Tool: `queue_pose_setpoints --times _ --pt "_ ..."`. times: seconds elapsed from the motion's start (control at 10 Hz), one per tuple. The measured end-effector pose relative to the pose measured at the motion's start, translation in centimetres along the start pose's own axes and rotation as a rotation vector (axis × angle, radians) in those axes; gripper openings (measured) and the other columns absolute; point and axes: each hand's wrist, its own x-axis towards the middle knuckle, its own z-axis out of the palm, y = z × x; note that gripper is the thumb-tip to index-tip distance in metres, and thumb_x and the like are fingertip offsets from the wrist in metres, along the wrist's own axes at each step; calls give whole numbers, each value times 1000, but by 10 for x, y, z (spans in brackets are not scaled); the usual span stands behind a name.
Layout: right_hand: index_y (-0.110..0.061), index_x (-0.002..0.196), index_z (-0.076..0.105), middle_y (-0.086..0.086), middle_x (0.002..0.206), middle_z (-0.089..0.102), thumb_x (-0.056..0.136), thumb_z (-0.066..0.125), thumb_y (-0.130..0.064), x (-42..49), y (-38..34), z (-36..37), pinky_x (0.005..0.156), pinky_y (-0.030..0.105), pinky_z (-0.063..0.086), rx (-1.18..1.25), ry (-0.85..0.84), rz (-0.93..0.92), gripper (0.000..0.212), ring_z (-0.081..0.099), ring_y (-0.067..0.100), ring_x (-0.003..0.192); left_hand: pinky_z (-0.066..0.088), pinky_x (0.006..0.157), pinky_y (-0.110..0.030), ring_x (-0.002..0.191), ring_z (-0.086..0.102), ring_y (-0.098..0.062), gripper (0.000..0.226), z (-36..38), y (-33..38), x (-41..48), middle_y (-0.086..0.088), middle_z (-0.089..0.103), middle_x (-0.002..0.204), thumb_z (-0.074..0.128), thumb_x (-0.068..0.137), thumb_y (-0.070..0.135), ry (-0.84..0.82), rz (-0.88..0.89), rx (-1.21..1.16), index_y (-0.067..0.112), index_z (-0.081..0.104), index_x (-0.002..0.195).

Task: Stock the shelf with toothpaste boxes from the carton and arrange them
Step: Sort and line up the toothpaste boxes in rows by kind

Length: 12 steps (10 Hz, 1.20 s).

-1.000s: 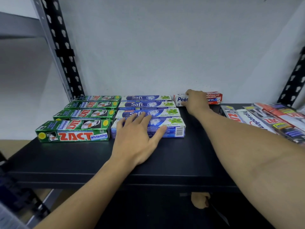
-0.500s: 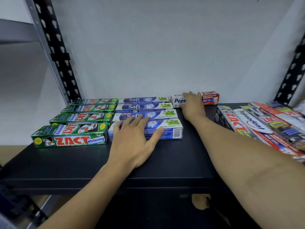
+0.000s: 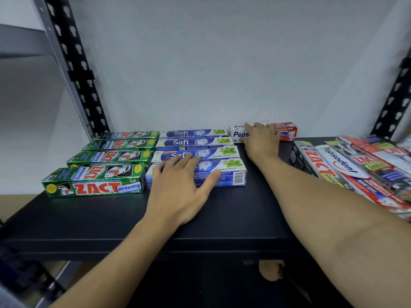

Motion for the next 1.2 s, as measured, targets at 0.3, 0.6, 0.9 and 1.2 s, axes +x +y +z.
queue_pose_setpoints --times 0.3,0.6,0.9,1.2 --pt "-26 123 57 4 115 62 97 53 -33 0 1 2 103 55 32 -50 38 -14 28 47 36 116 11 121 -39 147 25 -11 84 0 -1 0 10 35 158 16 86 80 1 3 8 30 43 148" --pt "-27 125 57 4 118 61 93 56 -21 1 2 5 108 57 26 -54 45 -13 32 45 34 120 13 122 -39 147 25 -12 80 1 -3 1 10 37 157 21 89 80 9 6 1 31 44 147" --pt "-16 134 54 9 130 57 83 53 -8 -34 5 -19 112 45 29 -42 36 -122 52 41 35 126 14 120 -39 147 27 -16 86 -3 1 -2 6 38 157 22 84 81 0 -6 -3 28 46 147" --pt "-17 140 52 9 135 56 82 51 4 -73 16 -127 101 37 45 107 -65 -267 62 45 30 128 20 120 -41 143 36 -22 85 -12 7 -10 -1 49 150 21 86 76 72 33 63 21 52 143"
